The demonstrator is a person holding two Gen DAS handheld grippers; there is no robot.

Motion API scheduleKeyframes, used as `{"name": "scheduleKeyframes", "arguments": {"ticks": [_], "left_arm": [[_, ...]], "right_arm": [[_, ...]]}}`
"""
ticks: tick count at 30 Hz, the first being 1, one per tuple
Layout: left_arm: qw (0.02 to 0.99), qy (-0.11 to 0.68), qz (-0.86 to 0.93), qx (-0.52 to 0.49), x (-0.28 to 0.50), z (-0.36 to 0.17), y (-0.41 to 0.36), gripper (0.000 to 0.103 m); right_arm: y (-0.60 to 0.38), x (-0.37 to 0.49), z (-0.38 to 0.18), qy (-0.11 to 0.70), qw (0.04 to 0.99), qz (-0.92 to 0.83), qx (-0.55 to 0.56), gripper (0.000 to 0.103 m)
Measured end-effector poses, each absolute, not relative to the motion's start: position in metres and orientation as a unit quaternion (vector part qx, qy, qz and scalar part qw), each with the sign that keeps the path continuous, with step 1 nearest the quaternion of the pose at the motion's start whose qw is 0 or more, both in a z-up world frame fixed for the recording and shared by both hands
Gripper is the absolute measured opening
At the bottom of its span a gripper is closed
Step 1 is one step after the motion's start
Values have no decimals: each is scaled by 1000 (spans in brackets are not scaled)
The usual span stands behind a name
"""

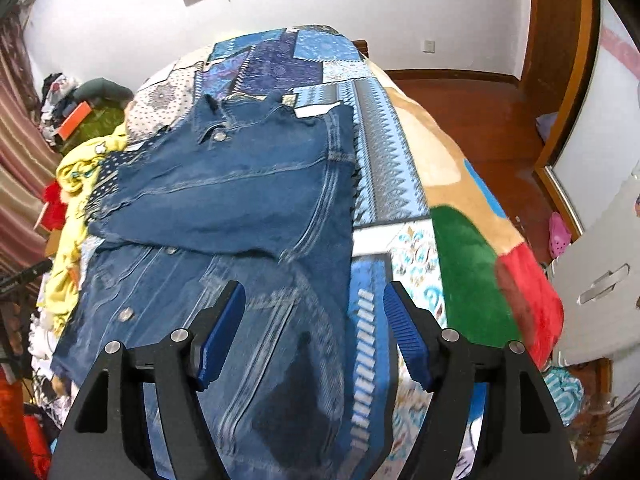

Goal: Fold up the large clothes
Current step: 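Grasp the jacket hem with both grippers and lift it toward the collar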

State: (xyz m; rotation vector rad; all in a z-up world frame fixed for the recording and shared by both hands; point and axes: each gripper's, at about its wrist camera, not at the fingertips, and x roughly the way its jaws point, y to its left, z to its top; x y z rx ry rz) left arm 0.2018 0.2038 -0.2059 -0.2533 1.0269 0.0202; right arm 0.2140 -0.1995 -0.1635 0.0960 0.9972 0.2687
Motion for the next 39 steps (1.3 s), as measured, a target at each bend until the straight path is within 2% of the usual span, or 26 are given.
{"name": "scheduleKeyframes", "arguments": {"ticks": [10, 19, 22, 24, 26, 27, 29, 30, 34, 39], "left_arm": [[804, 560, -17, -198, 160, -273, 191, 76], [773, 549, -54, -312, 142, -293, 192, 75], [775, 546, -63, -311, 140, -289, 191, 68], [780, 540, -69, -308, 136, -284, 190, 59], [788, 532, -73, -302, 131, -278, 191, 47], [792, 529, -70, -295, 129, -274, 190, 45], [800, 526, -61, -282, 128, -269, 189, 33], [803, 525, -60, -276, 128, -267, 188, 32], [816, 510, -59, -265, 130, -254, 188, 23], [846, 473, -60, -240, 137, -215, 187, 20]], "right_arm": [[-199, 175, -206, 530, 832, 144, 77, 69], [-210, 158, -217, 539, 813, 168, 143, 69], [-208, 154, -219, 534, 811, 183, 150, 69], [-204, 153, -219, 530, 812, 190, 151, 68], [-201, 152, -219, 526, 816, 191, 143, 61], [-200, 151, -218, 523, 819, 190, 140, 54], [-201, 150, -216, 518, 822, 192, 141, 41], [-202, 150, -215, 515, 824, 190, 139, 30], [-200, 152, -208, 503, 829, 205, 133, 22], [-196, 161, -191, 483, 835, 225, 136, 17]]}}
